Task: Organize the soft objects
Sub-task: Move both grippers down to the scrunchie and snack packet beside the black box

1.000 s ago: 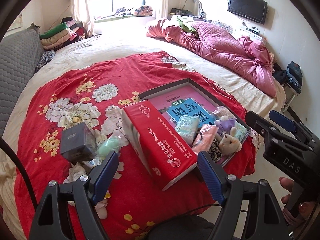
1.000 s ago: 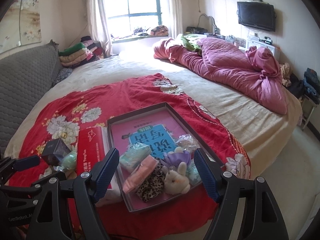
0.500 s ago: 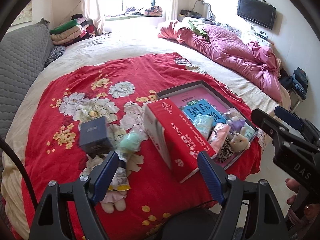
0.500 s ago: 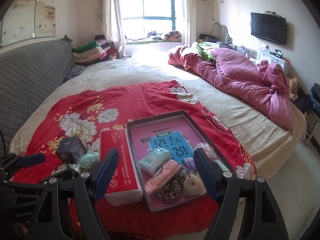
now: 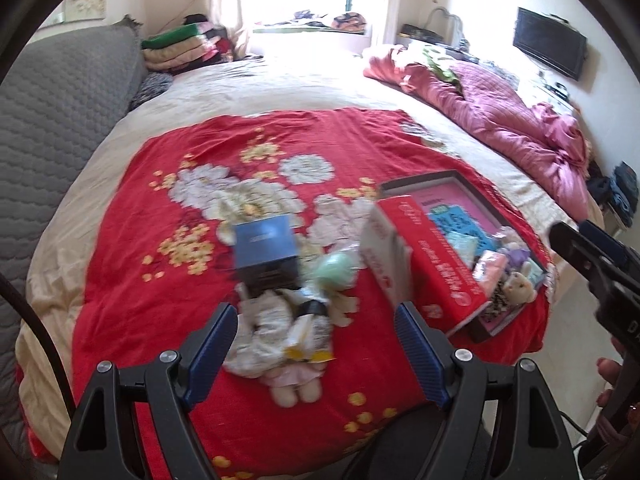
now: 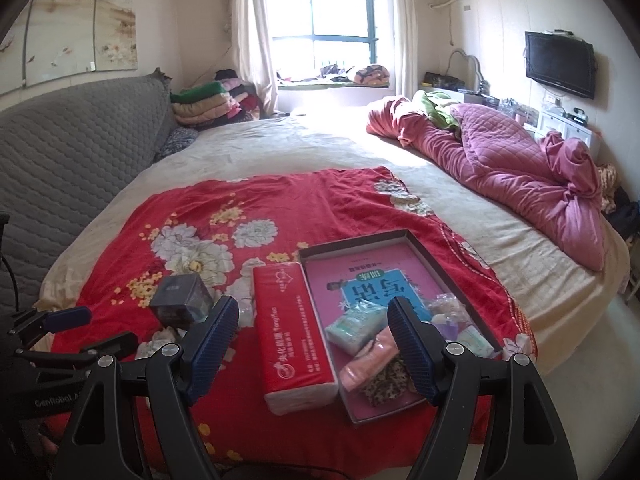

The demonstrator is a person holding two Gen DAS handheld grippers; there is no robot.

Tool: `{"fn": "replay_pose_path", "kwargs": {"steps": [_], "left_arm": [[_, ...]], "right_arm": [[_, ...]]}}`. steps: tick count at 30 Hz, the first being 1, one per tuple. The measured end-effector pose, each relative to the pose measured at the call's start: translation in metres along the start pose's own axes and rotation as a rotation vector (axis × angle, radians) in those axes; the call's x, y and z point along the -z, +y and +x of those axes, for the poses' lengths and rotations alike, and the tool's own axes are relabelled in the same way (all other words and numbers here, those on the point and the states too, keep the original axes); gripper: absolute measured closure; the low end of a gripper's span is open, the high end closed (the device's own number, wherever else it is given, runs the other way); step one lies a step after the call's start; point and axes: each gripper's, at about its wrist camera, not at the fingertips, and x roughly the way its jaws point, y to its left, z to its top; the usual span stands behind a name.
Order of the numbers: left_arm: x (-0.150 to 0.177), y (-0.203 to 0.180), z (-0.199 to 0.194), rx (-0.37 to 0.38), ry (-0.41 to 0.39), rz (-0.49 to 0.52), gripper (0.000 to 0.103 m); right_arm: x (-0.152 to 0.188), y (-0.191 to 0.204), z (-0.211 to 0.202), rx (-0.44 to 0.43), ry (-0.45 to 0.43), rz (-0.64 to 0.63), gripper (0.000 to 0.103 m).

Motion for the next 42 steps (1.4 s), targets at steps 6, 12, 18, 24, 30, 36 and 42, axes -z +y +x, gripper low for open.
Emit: {"fn": "replay_pose_path", "kwargs": {"steps": [6, 12, 18, 24, 30, 36, 42], "left_arm": [[0.005, 0.038, -0.004, -0.037, 0.007, -0.066, 0.023], [0.011, 0.064, -0.005, -0.057, 0.013, -0.103, 0.023], [0.022, 0.083, 0.003, -0.07, 0.038, -0.133, 0.023], [0.033, 0.093, 0.018, -0.075, 0.068, -0.144, 0.023], [0.044, 0.099, 0.037, -0.067, 0.097, -0.151, 0.023], [0.051, 0.105, 0.056, -0.052, 0.12, -0.154, 0.023], [0.053, 0.109, 0.079, -0.037, 0.148, -0.161, 0.021]], "right_arm": [[0.001, 0.017, 0.002, -0.04, 0.01, -0.014, 0.025], [0.003, 0.039, 0.006, -0.078, 0.023, -0.045, 0.025], [0.008, 0.058, 0.015, -0.105, 0.052, -0.07, 0.025], [0.018, 0.079, 0.028, -0.137, 0.089, -0.091, 0.025], [0.033, 0.104, 0.049, -0.172, 0.151, -0.132, 0.025], [0.046, 0.119, 0.068, -0.188, 0.198, -0.151, 0.025], [0.055, 0.128, 0.091, -0.197, 0.25, -0.14, 0.025]]}}
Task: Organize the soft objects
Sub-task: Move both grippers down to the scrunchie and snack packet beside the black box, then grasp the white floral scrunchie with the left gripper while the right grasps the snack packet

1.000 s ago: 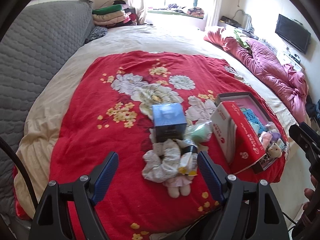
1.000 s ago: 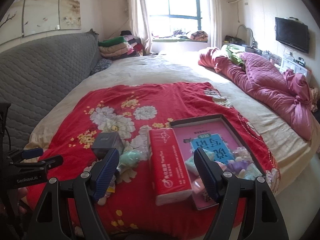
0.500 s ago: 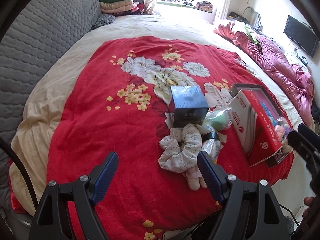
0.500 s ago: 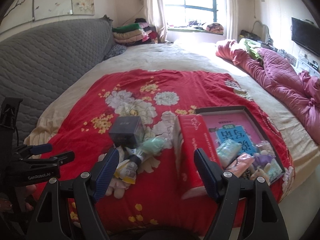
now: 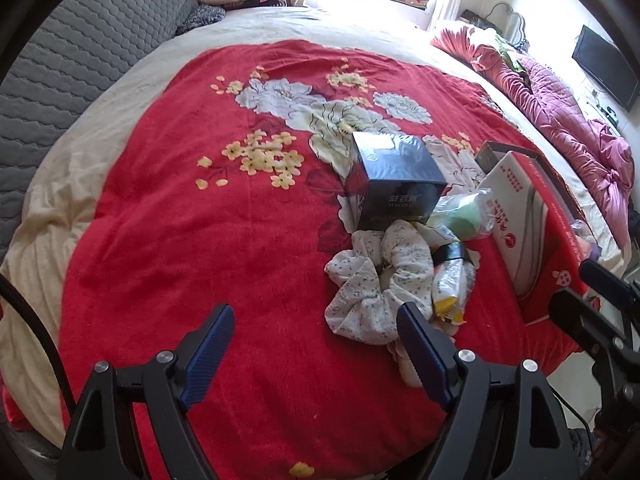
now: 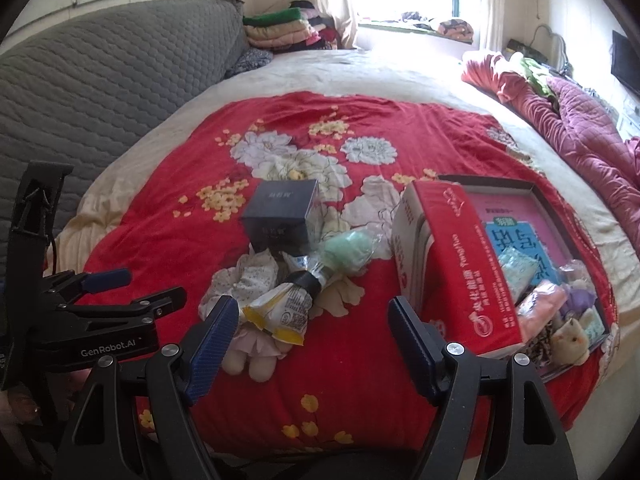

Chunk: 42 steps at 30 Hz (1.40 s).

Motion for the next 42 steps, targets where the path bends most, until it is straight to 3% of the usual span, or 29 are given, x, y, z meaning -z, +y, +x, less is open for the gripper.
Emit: {"fn": "replay_pose_path", "kwargs": {"steps": [15, 27, 37, 42], "left_arm": [[-0.015, 0.008, 0.044, 0.075, 0.039, -0.016, 0.021], [-0.014, 0.002, 0.063, 0.074, 0.064, 0.029, 0.021], [-0.018, -0.005, 0.071, 0.126, 0.071, 0.032, 0.035], [-0.018, -0.007, 0.075, 0.151, 0.083, 0.029, 0.053]], "right_arm": [[-0.01, -0.01, 0.083, -0.005, 0.157, 0.2, 0.025], [-0.011, -0.015, 0.123, -0.011, 0.222, 0.263, 0.025], [-0.008, -0.024, 0.128, -0.105, 0.222, 0.299, 0.058], [-0.006, -0.028, 0.124, -0.146, 0.211, 0.295, 0.062]]}}
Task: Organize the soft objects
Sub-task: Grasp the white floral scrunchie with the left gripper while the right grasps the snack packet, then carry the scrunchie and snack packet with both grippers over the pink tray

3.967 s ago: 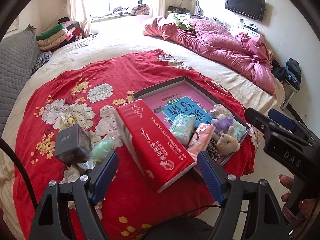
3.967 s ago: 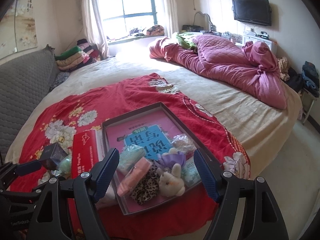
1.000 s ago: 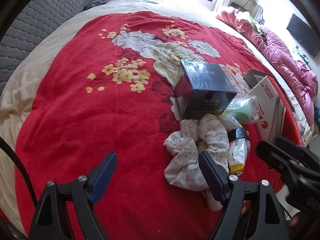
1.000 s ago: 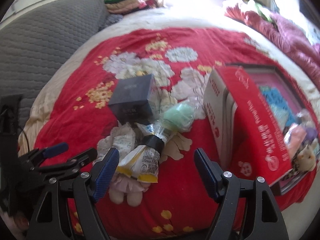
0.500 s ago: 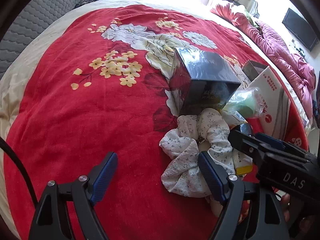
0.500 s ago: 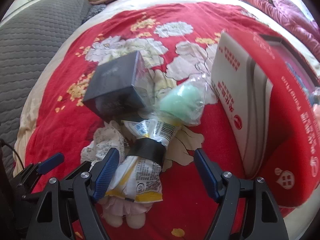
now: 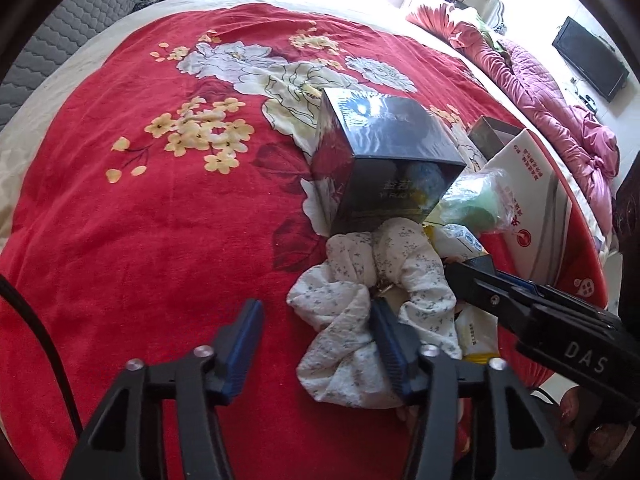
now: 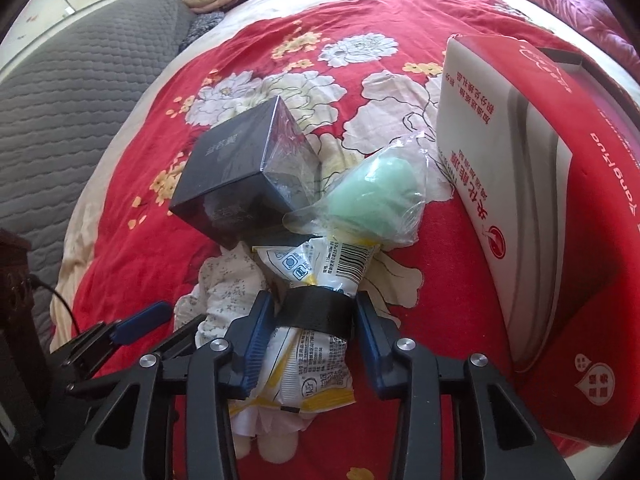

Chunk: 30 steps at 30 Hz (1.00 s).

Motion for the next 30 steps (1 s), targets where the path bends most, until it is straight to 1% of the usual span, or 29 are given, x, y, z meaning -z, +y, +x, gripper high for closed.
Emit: {"fn": "replay_pose_path", "kwargs": {"steps": [2, 4, 5, 6, 7, 9, 13, 19, 25, 30], "left_arm": [[0.0, 0.001, 0.002, 0.026, 0.005, -0.012, 0.064], [0.0, 0.001, 0.003, 0.04, 0.011, -0.017, 0.069], [0.001, 0.001, 0.004, 0.051, 0.011, -0.023, 0.076], [0.0, 0.001, 0.004, 0.061, 0.011, -0.026, 0.081], [0.001, 0.0, 0.002, 0.072, 0.007, -0.03, 0.082], [0.001, -0.001, -0.001, 0.062, -0.005, -0.026, 0.083], [0.001, 0.0, -0.01, 0.077, -0.033, -0.031, 0.084], [0.003, 0.004, -0.022, 0.05, -0.062, -0.044, 0.084], [0.006, 0.001, -0.048, 0.027, -0.122, -0.038, 0.084], [0.006, -0.004, -0.065, 0.012, -0.154, -0.029, 0.084]], "right_arm": [[0.0, -0.004, -0.003, -0.013, 0.001, 0.012, 0.063], [0.001, -0.006, -0.006, -0.02, 0.001, 0.011, 0.063], [0.001, -0.007, -0.006, -0.024, 0.003, 0.013, 0.064], [0.002, -0.008, -0.007, -0.031, 0.006, 0.017, 0.064], [0.003, -0.009, -0.009, -0.033, 0.004, 0.018, 0.064], [0.003, -0.009, -0.012, -0.031, 0.0, 0.01, 0.064], [0.005, -0.009, -0.021, -0.035, -0.023, 0.001, 0.065], [0.007, -0.002, -0.031, -0.018, -0.049, -0.039, 0.065], [0.009, 0.006, -0.042, -0.022, -0.076, -0.07, 0.066], [0.009, 0.01, -0.053, -0.024, -0.104, -0.085, 0.066]]}}
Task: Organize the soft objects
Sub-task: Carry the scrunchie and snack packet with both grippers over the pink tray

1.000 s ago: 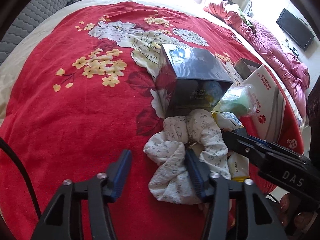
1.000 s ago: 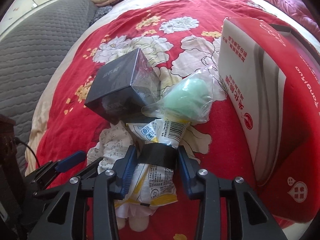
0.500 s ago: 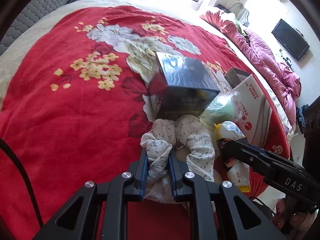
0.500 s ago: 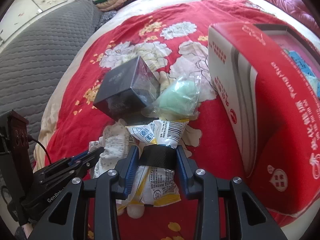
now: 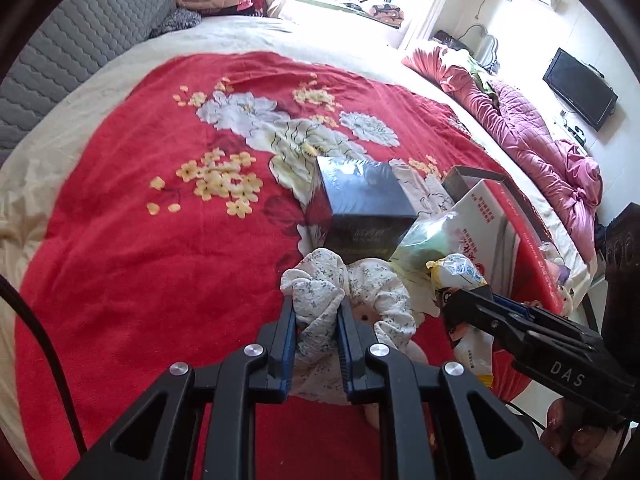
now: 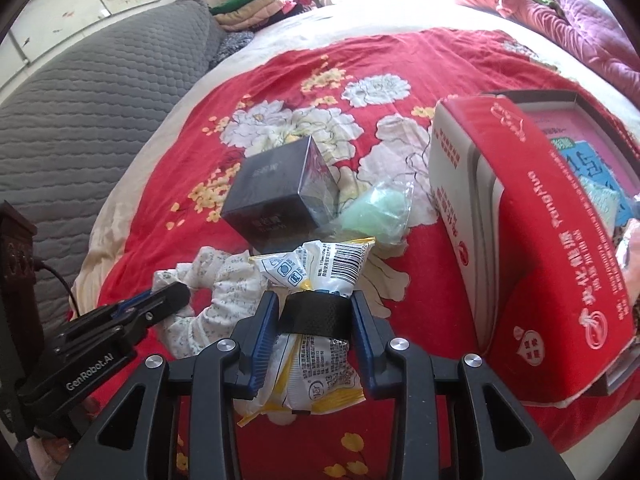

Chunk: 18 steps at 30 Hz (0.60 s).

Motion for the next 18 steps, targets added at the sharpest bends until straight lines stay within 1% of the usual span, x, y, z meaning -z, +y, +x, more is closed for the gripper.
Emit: {"fn": "replay_pose_path", "kwargs": {"steps": [9, 16, 18], "left_arm": [[-0.005, -0.016, -0.024, -0.033, -0.026, 0.022, 0.084], [-0.008, -0.037, -0.041, -0.039, -0.06, 0.065, 0.084], [-0.01, -0.045, -0.048, -0.036, -0.073, 0.076, 0.084]], "right_arm": [[-0.004, 0.0, -0.024, -0.002, -0.048, -0.01, 0.066], [-0.01, -0.002, -0.049, 0.003, -0.106, -0.022, 0.066], [-0.012, -0.005, -0.058, -0.01, -0.122, -0.011, 0.066]]}}
